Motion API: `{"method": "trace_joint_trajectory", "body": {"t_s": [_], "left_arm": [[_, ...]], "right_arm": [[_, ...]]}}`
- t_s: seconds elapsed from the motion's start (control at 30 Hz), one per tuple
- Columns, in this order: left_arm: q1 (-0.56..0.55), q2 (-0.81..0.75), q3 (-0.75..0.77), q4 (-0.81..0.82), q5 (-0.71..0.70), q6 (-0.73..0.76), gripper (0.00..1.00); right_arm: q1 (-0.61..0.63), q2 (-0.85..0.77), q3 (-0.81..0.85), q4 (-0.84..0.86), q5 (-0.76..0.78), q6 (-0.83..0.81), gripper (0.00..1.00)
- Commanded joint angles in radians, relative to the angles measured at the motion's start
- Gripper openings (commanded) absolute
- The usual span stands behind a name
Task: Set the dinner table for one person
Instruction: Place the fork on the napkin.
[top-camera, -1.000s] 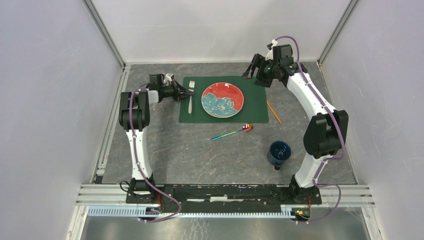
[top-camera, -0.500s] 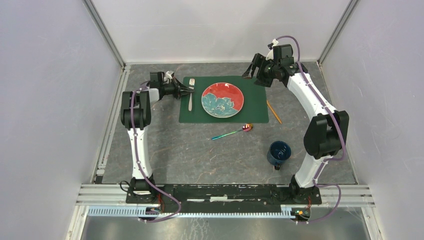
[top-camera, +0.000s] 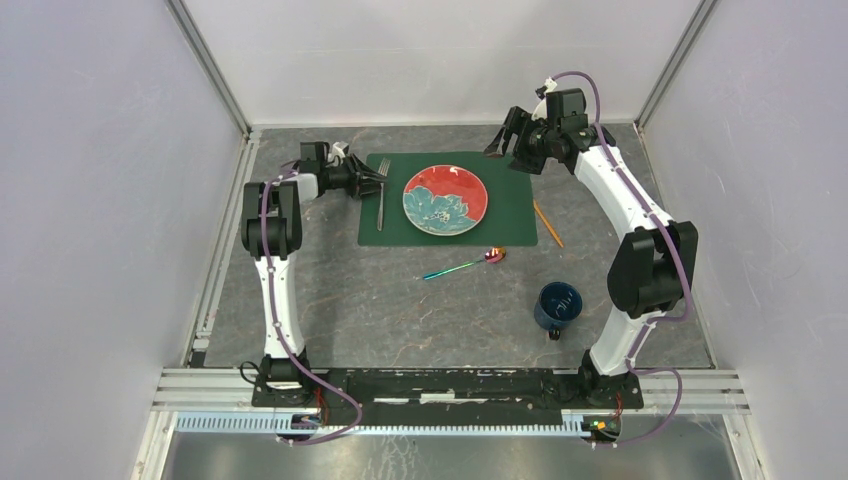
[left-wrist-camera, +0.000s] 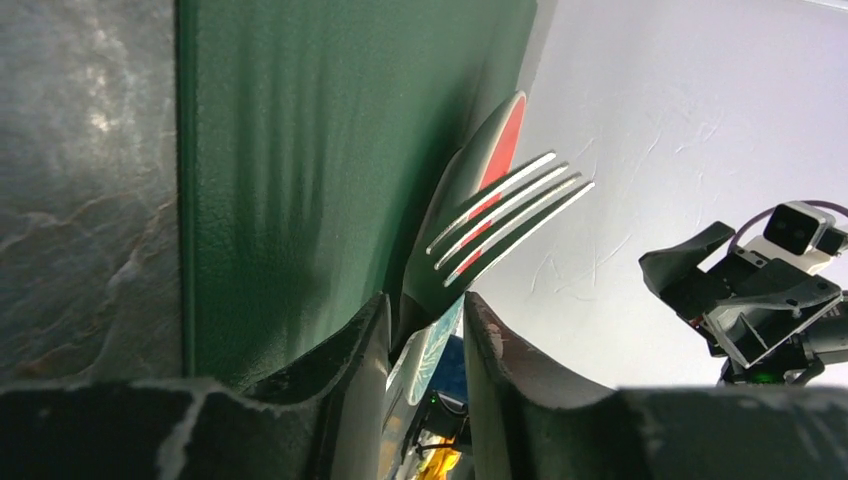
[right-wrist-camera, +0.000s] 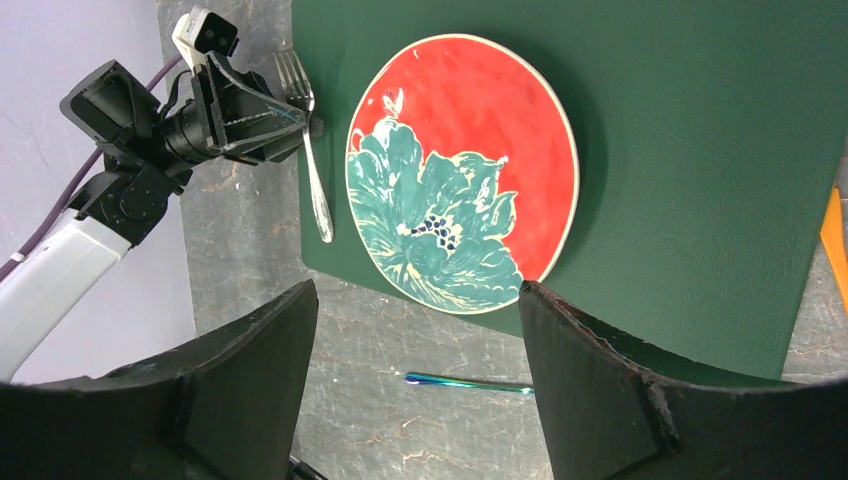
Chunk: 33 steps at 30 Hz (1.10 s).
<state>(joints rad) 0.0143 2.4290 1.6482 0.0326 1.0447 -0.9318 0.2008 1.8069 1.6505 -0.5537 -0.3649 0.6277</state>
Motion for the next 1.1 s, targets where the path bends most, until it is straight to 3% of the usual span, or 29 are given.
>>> {"method": "trace_joint_trajectory", "body": {"t_s": [0.0, 0.23, 0.47, 0.7, 1.07], "left_arm": [[0.000, 0.016, 0.043, -0.055, -0.008, 0.066, 0.40], [0.001, 0.012, 0.075, -0.156, -0.031, 0.143, 0.50], [0.000, 0.016, 0.120, -0.244, -0.064, 0.193, 0.50], [-0.003, 0.043, 0.267, -0.470, -0.166, 0.327, 0.49], [-0.038, 0.117, 0.439, -0.616, -0.233, 0.392, 0.48]], "right_arm": [[-0.005, -0.040, -0.003, 0.032, 0.005, 0.006, 0.80], [-0.005, -0.041, -0.006, 0.034, 0.003, 0.007, 0.80], [-0.004, -0.047, -0.005, 0.031, 0.008, 0.005, 0.80], [-0.004, -0.058, -0.017, 0.026, 0.015, 0.000, 0.80], [-0.005, -0.066, -0.024, 0.026, 0.013, -0.003, 0.80]]}}
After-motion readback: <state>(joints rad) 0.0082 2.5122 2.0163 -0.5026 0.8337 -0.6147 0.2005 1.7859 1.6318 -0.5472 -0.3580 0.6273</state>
